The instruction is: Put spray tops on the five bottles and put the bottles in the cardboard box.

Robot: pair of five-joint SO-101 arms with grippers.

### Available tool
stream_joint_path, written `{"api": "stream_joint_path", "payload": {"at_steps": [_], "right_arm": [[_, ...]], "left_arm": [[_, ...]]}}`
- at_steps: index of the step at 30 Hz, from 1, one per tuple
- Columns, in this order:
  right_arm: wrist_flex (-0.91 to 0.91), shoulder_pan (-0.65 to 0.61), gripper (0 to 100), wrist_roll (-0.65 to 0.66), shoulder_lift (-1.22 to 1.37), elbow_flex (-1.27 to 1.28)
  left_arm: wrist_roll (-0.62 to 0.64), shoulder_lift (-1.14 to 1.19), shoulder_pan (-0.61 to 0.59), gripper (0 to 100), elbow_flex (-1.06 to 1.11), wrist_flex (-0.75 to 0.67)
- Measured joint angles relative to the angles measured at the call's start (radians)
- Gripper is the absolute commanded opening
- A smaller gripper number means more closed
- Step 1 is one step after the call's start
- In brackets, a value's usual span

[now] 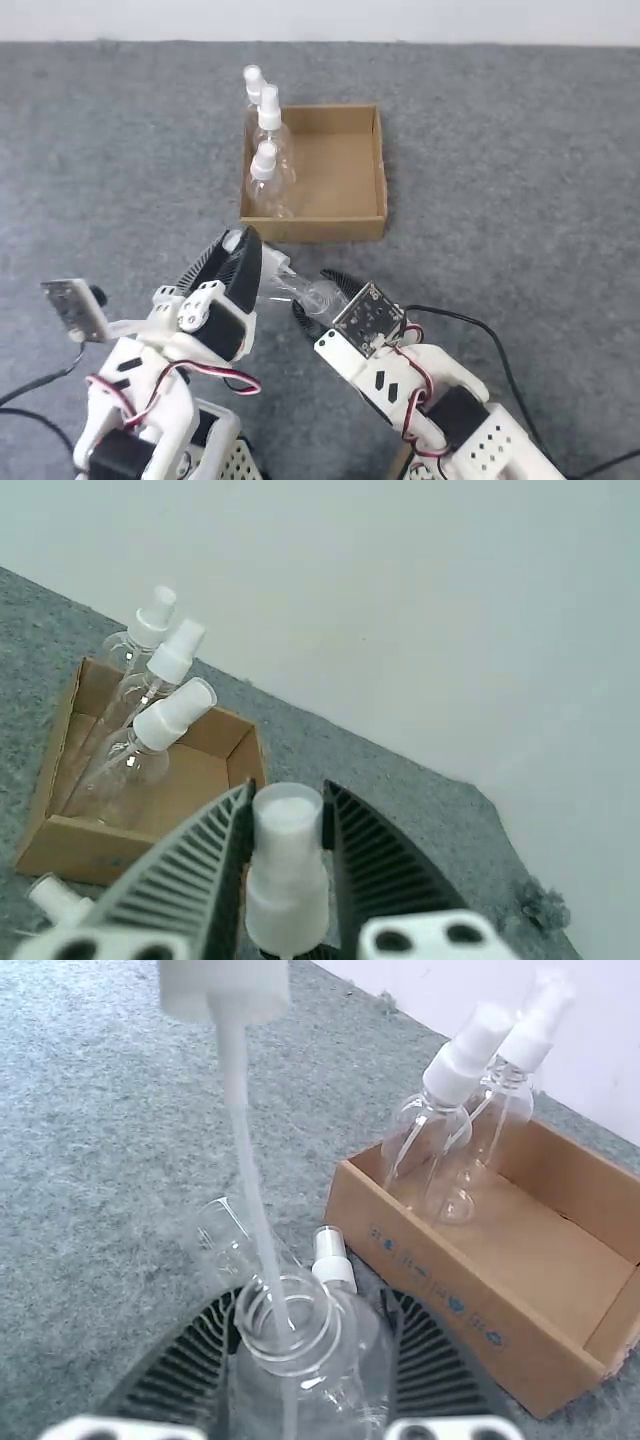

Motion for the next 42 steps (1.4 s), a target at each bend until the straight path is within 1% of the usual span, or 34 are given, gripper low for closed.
{"api": "stream_joint_path", "payload": {"at_steps": [3, 9, 16, 25, 30, 35, 42], "right_arm": [[0.0, 0.0, 4.7, 0.0, 0.0, 0.0], [0.0, -0.002, 4.7, 0.0, 0.0, 0.0], [0.0, -0.005, 4.7, 0.0, 0.0, 0.0], [0.0, -0.006, 4.7, 0.0, 0.0, 0.0], [0.0, -0.006, 4.7, 0.0, 0.0, 0.0], [0.0, -0.006, 4.7, 0.0, 0.0, 0.0], [0.0, -0.006, 4.7, 0.0, 0.0, 0.0]], "left_arm": [[-0.025, 0.0, 0.003, 1, 0.015, 0.0], [-0.032, 0.0, 0.009, 1, 0.017, 0.0], [-0.083, 0.0, 0.095, 1, 0.066, 0.0], [-0.087, 0.0, 0.112, 2, 0.081, 0.0], [-0.13, 0.0, 0.114, 2, 0.081, 0.0], [-0.141, 0.0, 0.118, 2, 0.097, 0.0], [-0.153, 0.0, 0.203, 2, 0.118, -0.002]]}}
